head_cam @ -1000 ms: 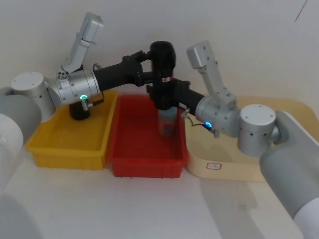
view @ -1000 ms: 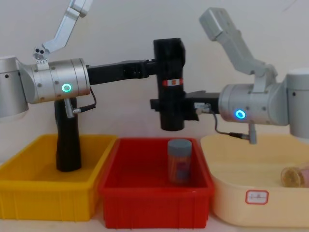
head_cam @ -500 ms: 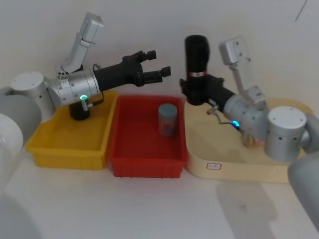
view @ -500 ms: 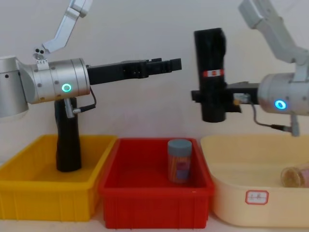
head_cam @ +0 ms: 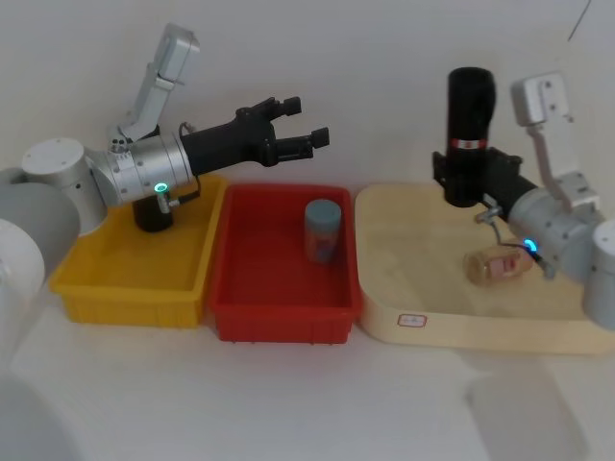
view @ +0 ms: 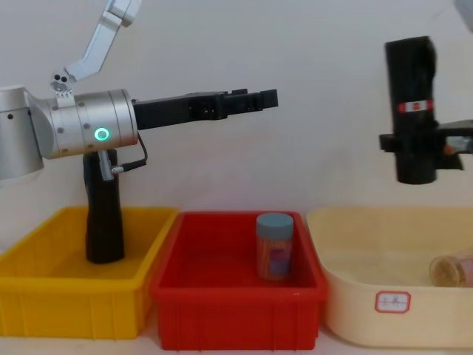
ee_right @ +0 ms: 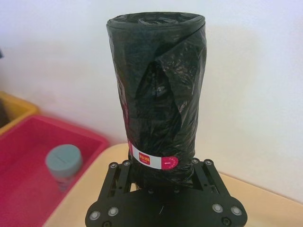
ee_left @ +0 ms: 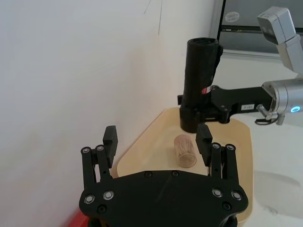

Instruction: Pick up the garbage bag with the one hand and transfer it to the other hand.

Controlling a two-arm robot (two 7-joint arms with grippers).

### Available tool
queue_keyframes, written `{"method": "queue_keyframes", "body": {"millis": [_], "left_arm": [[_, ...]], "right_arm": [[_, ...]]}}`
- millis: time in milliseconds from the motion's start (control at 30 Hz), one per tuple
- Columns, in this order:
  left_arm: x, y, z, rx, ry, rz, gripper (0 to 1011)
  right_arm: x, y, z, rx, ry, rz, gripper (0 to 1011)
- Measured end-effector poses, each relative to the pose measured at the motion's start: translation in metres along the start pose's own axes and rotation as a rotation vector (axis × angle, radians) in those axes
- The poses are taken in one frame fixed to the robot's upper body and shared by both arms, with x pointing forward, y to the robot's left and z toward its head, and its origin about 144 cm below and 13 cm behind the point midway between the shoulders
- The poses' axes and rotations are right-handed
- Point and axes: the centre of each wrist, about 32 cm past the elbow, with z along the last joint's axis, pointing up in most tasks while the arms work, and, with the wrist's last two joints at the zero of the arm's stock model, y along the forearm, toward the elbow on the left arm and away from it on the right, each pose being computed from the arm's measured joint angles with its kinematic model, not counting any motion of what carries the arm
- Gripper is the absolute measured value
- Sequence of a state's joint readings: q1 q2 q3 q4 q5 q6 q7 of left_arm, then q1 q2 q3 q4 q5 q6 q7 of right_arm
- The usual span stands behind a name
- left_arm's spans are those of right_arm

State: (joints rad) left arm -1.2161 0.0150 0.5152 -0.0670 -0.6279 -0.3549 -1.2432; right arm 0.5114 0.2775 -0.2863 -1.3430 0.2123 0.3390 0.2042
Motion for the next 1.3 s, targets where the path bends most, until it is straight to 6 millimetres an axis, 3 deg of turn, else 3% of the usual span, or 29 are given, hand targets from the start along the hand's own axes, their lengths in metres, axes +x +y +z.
{"method": "queue_keyframes", "body": {"millis": [367,567,900,1300], "left_arm": [[0.0,0.0,0.0,0.0,0.0,0.0,1001],[0.0,0.0,0.0,0.0,0.0,0.0,1001],[0.0,0.0,0.0,0.0,0.0,0.0,1001],[0.0,0.0,0.0,0.0,0.0,0.0,1001]], "right_arm": [[0.018,-0.016,0.002,-0.009,-0.021,-0.015,536],[0.023,-0.02,0.004,-0.011,-0.03,-0.006,748],[0.027,-0.023,0.005,-0.013,-0.037,-0.001,996],[0.029,-0.024,0.005,-0.013,-0.039,0.003,999]]}}
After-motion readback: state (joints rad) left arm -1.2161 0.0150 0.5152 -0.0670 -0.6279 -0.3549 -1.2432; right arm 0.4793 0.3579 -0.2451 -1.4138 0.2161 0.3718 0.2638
